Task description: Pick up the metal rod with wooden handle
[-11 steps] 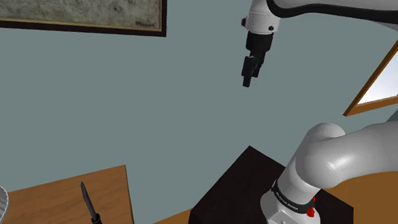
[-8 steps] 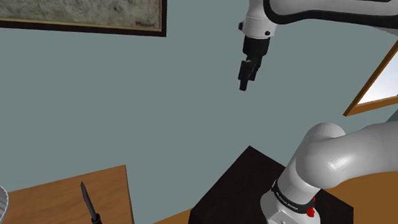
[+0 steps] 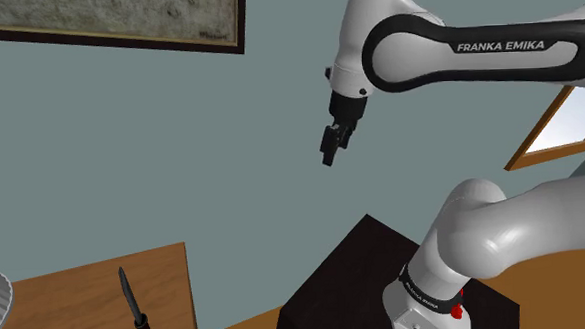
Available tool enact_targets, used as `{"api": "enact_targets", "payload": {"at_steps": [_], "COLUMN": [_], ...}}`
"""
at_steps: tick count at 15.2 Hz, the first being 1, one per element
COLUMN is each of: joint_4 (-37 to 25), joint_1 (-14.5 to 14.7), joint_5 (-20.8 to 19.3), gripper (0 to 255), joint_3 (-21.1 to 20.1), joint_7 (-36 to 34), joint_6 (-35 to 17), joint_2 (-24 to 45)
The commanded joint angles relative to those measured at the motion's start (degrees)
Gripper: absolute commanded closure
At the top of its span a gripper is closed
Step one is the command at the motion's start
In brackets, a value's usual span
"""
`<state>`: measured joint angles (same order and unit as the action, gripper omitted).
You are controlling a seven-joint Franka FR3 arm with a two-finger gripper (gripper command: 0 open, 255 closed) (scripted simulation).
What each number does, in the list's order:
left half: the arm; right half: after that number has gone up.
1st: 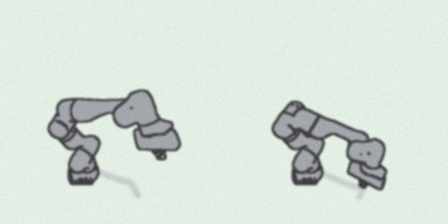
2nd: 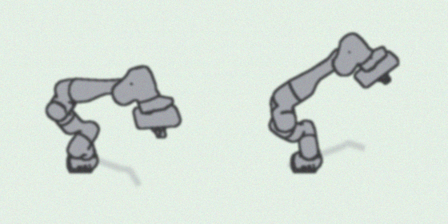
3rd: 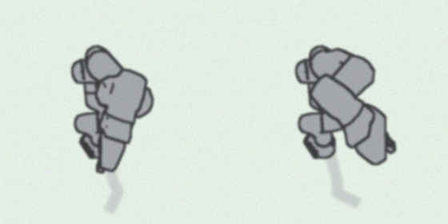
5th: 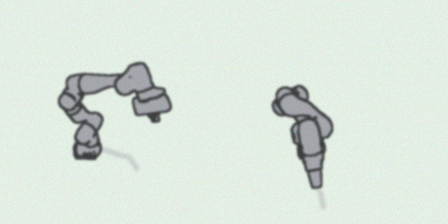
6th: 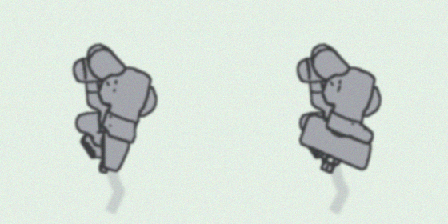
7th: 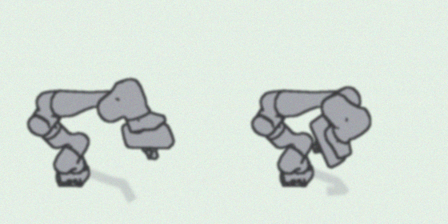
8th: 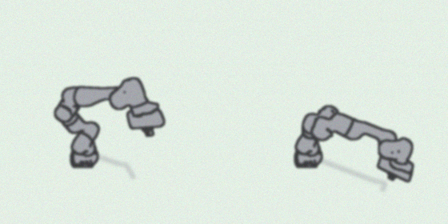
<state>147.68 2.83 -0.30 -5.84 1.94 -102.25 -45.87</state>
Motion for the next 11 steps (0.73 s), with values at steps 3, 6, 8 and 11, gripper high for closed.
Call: {"api": "enact_targets", "payload": {"at_steps": [3,6,8,11], "joint_4": [4.46,6.77,7.86,8.77], "joint_1": [2.21,3.72,4.60,5.62], "joint_5": [2.98,4.91,6.03,7.27], "gripper": [0,0,0,0], "joint_3": [-3.38,-6.05,-7.95,-10.96], "joint_7": [-3.42,-5.84,-7.49,-10.11], "joint_6": [-8.57,-15.42,-20.16,-27.47], "joint_2": [1.97,4.96,7.57,12.34]}}
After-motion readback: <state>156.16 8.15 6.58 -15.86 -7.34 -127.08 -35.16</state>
